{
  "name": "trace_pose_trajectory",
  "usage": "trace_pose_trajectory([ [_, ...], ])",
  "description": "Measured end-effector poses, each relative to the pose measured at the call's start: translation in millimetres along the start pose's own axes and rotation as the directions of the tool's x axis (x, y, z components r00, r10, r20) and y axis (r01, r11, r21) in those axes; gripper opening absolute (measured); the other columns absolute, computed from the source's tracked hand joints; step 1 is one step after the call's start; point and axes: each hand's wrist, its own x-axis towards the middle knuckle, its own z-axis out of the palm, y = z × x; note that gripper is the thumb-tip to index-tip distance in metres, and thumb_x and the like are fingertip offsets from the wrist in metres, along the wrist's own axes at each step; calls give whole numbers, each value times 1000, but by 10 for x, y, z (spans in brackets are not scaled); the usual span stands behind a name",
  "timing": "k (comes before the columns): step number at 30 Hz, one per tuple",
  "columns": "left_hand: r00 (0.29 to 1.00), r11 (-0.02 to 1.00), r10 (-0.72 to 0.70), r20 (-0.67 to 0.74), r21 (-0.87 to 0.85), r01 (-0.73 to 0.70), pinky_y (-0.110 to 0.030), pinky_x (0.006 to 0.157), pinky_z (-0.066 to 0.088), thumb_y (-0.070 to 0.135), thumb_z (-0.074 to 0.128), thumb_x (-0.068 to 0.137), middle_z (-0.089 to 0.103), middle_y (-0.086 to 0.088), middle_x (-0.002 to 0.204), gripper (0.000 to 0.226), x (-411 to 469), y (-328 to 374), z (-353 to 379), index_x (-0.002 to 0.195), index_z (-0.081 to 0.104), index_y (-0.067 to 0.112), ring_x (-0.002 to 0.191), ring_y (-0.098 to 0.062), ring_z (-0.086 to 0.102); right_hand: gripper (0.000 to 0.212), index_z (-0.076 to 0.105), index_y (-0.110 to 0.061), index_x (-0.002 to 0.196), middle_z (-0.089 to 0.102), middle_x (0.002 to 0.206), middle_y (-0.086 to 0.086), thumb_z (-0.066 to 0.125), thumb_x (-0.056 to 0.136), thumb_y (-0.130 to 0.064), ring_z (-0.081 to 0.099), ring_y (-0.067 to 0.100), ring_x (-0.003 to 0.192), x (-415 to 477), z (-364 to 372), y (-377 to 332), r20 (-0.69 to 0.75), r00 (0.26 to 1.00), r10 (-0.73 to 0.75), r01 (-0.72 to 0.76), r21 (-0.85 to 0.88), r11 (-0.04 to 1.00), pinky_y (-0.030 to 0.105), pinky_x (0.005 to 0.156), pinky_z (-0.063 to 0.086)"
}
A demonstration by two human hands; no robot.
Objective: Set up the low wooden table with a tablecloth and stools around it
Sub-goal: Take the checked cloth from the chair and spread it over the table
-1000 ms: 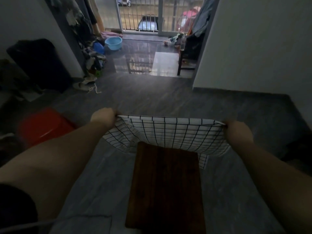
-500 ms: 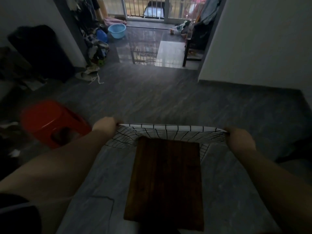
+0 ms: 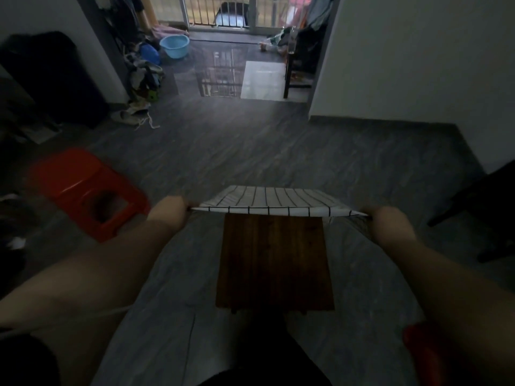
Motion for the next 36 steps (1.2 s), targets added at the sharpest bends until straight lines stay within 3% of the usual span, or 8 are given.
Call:
trace_pose_trajectory([
  [5,999,998,5,43,-70,-2,-32,101,45,28,59,95,64,-12,131,37,-415,-163,444,131,64,30,120,-29,59,26,69,-28,116,72,103,14,61,92,-34,66,34,94,-539,421,38,52,998,20,-23,74,997,35,77,52],
  [13,993,977,-27,118,-207,51,-31,116,28,25,57,98,40,-2,155,48,-990,-343,1685,145,50,29,141,-24,40,40,63,-22,126,67,118,18,63,87,-13,63,37,105,-1071,1446,200,176,982,72,-98,141,985,39,89,50],
  [17,993,982,29,113,-191,-7,-34,112,33,12,53,97,30,-4,160,59,-1167,-407,2367,151,39,28,142,-25,37,43,56,-24,134,65,123,17,60,92,-17,62,36,107,-1333,2081,315,257,963,85,-121,128,984,42,93,50],
  [19,995,983,44,91,-183,-26,-35,110,37,0,53,91,33,-5,159,65,-1235,-453,2720,150,41,25,141,-26,40,45,56,-20,136,63,127,19,55,93,-9,61,38,109,-1457,2411,377,246,966,77,-118,157,980,44,97,49],
  [23,992,986,29,122,-166,-8,-36,115,29,-9,50,87,33,-5,159,70,-1308,-560,3447,148,45,24,142,-28,37,49,55,-22,138,54,142,11,50,93,-4,55,35,123,-1608,3023,512,266,962,56,-106,176,979,46,107,42],
  [28,981,993,-6,196,-116,29,-38,117,24,0,49,91,28,-2,161,65,-1471,-644,4250,149,43,29,144,-26,34,49,62,-13,131,58,137,13,58,85,2,54,35,123,-1716,3716,714,256,966,-41,0,158,987,48,106,42],
  [32,988,999,31,155,-34,-26,-39,108,38,-1,59,85,38,-3,156,69,-1587,-653,4651,146,47,28,135,-27,48,52,61,-12,133,57,137,13,61,82,2,54,35,122,-1799,4166,861,289,955,-62,28,121,992,50,106,43],
  [36,977,996,42,209,-83,-25,-34,115,27,-2,51,90,29,-5,160,66,-1537,-625,5038,151,41,24,143,-26,37,53,63,-10,130,59,135,17,66,78,1,57,38,117,-1832,4595,977,234,968,-87,72,72,995,51,100,44],
])
